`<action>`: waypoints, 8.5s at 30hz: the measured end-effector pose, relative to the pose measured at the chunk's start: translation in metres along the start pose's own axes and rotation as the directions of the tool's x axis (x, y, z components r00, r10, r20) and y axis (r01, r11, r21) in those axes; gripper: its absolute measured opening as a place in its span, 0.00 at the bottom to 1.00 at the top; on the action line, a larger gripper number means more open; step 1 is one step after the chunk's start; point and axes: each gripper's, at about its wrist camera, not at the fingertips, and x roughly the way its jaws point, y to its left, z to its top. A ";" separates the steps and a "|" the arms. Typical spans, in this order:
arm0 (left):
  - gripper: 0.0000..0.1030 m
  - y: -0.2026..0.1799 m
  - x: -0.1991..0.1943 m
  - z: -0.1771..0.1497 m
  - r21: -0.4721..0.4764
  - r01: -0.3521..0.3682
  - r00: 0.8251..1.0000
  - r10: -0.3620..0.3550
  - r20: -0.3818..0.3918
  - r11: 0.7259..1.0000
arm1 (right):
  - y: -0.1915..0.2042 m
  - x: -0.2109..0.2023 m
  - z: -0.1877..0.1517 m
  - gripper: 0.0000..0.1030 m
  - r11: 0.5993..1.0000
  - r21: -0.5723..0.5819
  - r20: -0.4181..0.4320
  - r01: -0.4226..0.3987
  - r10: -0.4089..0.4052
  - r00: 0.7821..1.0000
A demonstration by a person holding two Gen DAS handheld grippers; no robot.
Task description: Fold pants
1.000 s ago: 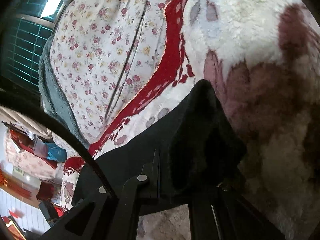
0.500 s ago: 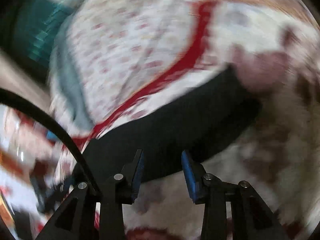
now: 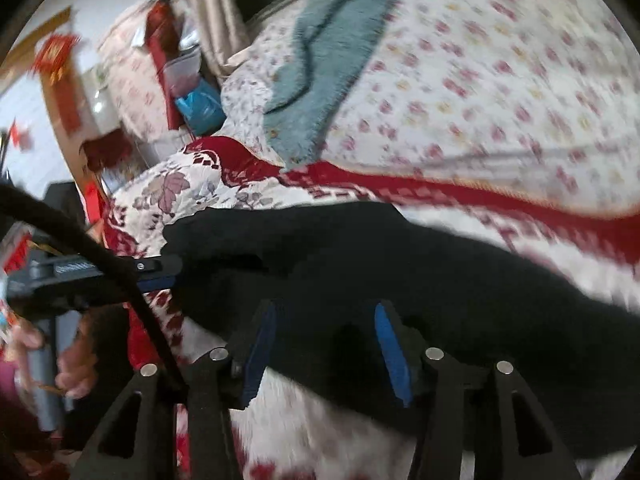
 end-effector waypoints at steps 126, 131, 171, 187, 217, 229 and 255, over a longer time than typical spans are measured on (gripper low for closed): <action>0.38 -0.152 0.129 -0.010 0.354 -0.043 0.990 0.087 -0.110 0.934 | -0.203 -0.192 -0.042 0.41 0.808 0.487 0.080 0.331 -0.418 0.905; 0.38 -0.145 0.098 -0.007 0.335 -0.017 0.996 0.046 -0.079 0.942 | -0.164 -0.183 -0.030 0.43 0.872 0.417 0.140 0.257 -0.341 0.930; 0.59 0.088 -0.016 0.033 -0.073 -0.139 0.990 0.141 0.020 0.988 | 0.094 0.059 0.026 0.53 0.955 -0.137 -0.130 -0.264 0.247 0.960; 0.60 0.092 -0.023 0.031 0.004 -0.110 0.993 0.110 -0.035 0.994 | 0.143 0.132 0.026 0.31 0.856 -0.432 -0.251 -0.285 0.189 0.949; 0.12 0.096 -0.001 0.063 0.003 -0.008 1.000 0.008 0.005 1.000 | 0.133 0.151 0.062 0.13 0.873 -0.244 -0.292 -0.422 0.349 0.891; 0.11 0.125 -0.007 0.066 -0.075 -0.064 0.997 0.061 -0.035 0.995 | 0.159 0.159 0.048 0.13 0.879 -0.261 -0.314 -0.399 0.314 0.896; 0.31 -0.014 -0.033 0.030 0.252 -0.256 0.964 0.230 0.131 0.933 | 0.005 -0.020 0.002 0.45 0.986 0.096 -0.075 -0.139 0.146 0.986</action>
